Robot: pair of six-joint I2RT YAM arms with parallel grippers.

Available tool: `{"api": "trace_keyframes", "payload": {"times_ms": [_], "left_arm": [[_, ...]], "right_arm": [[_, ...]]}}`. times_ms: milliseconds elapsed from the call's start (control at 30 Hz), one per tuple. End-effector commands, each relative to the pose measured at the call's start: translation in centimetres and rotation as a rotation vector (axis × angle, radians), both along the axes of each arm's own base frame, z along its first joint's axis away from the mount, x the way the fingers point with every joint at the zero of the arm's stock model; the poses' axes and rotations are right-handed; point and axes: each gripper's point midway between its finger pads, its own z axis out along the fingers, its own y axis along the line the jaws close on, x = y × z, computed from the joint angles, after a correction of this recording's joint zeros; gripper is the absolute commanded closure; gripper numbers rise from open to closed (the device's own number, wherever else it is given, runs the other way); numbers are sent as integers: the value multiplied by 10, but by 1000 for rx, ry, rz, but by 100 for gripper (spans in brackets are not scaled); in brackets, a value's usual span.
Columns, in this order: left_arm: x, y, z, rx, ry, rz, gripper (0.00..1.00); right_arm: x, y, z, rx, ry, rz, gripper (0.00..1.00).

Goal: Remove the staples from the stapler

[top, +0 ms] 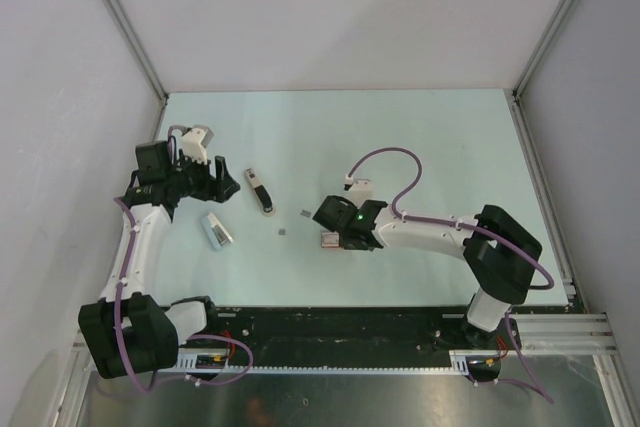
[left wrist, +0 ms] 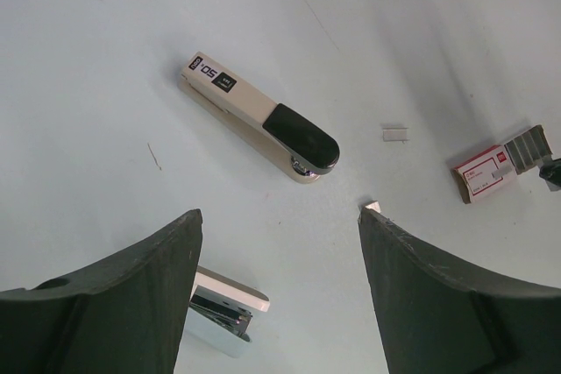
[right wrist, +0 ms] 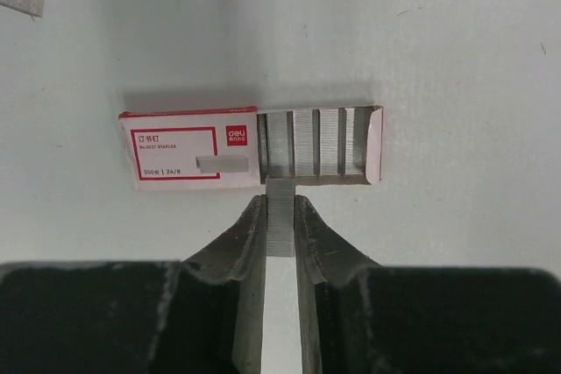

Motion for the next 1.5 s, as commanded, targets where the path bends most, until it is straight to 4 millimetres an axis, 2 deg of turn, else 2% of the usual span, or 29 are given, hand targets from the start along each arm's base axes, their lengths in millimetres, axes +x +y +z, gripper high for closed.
{"api": "trace_keyframes", "payload": {"times_ms": [0,600,1467], "left_arm": [[2,3,1,16,-19,-6,23],[1,3,1,19,-22,-6,23],[-1,4,-2,21,-17,-5,23]], "right_arm": [[5,2,-6,11,-3,-22,96],[6,-3,-18,-2,16,-27,97],[13,-7,-26,-1,22,-26,97]]}}
